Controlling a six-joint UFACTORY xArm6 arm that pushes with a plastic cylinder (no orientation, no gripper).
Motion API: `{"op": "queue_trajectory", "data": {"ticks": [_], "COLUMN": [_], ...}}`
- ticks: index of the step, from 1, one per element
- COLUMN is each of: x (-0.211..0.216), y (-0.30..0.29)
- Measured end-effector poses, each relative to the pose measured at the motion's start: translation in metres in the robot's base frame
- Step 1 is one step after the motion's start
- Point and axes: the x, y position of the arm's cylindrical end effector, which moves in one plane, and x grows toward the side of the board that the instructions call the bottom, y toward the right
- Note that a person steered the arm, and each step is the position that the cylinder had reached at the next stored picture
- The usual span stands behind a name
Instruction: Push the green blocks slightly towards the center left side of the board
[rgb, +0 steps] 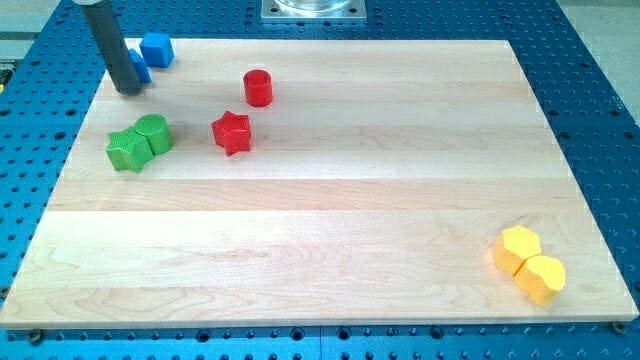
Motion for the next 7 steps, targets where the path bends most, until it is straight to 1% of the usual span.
{"op": "queue_trajectory", "data": {"ticks": [1,2,3,7], "x": [0.013,0.021,0.021,0.021], "y": [0.015,0.043,0.061,0.066]}}
